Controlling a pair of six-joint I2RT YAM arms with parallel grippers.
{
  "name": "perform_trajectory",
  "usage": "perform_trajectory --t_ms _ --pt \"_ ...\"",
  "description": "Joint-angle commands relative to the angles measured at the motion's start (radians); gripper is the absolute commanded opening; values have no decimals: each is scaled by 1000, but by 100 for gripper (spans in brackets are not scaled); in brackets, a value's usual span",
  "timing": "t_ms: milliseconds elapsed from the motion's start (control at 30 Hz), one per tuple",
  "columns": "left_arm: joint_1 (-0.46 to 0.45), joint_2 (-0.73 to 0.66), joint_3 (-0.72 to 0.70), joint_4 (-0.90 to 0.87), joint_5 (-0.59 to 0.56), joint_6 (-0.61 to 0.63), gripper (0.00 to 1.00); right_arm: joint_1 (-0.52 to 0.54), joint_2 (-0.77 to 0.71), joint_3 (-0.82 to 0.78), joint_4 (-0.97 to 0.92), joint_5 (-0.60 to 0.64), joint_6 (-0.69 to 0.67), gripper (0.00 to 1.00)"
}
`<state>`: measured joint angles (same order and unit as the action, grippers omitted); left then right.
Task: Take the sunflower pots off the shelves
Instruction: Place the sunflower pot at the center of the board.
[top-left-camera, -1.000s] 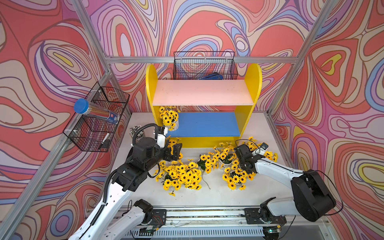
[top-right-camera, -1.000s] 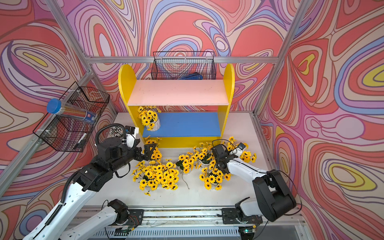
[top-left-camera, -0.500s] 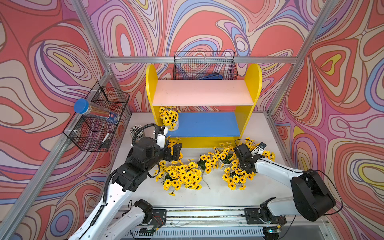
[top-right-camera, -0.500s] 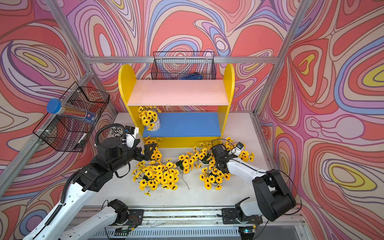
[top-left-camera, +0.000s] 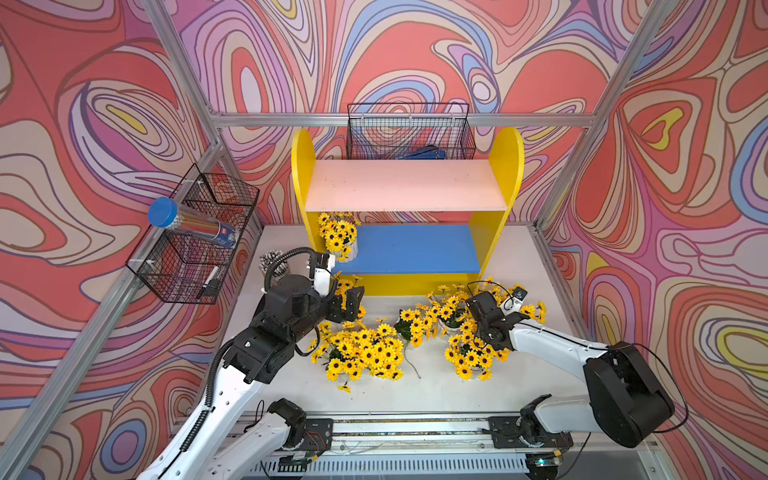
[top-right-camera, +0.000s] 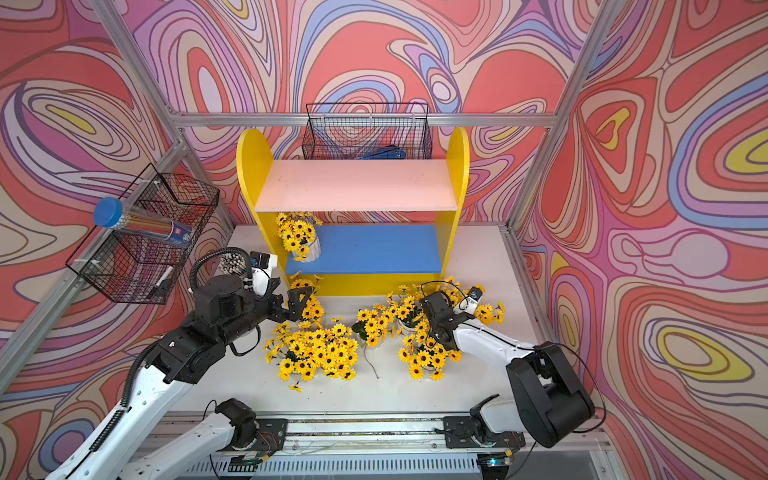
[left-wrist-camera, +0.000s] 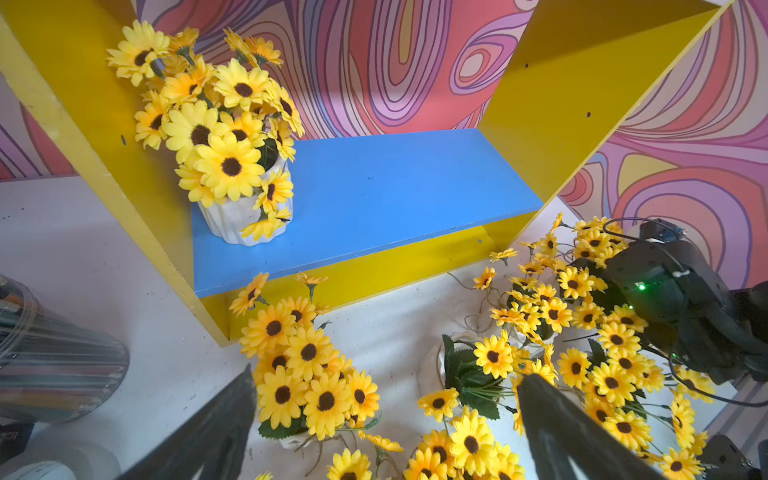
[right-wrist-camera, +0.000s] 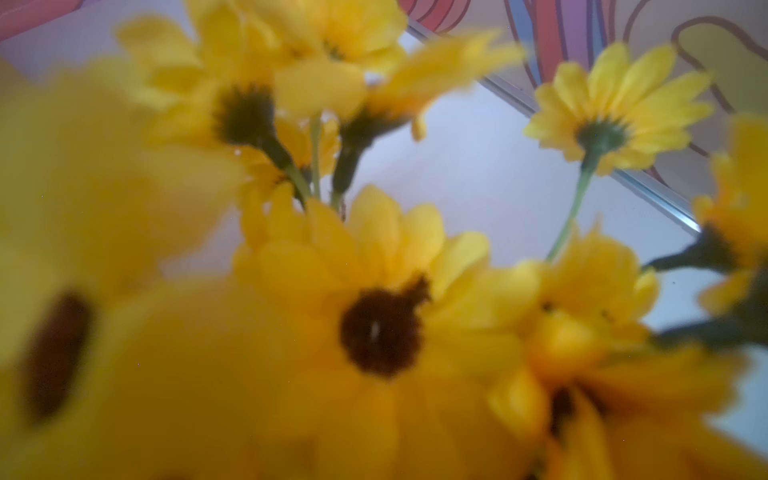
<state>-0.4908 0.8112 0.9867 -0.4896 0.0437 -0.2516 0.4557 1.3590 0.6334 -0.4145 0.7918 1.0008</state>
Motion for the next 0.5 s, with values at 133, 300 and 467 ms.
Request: perform_trajectory --t_ms 133,300,467 --pt "1 -12 -13 11 -8 0 100 21 -176 45 -124 64 -20 98" --pt "1 -12 -13 11 -4 2 100 21 -284 77 -251 86 -38 98" --pt "0 -11 -12 10 7 -1 100 20 -331 107 -328 87 -46 98"
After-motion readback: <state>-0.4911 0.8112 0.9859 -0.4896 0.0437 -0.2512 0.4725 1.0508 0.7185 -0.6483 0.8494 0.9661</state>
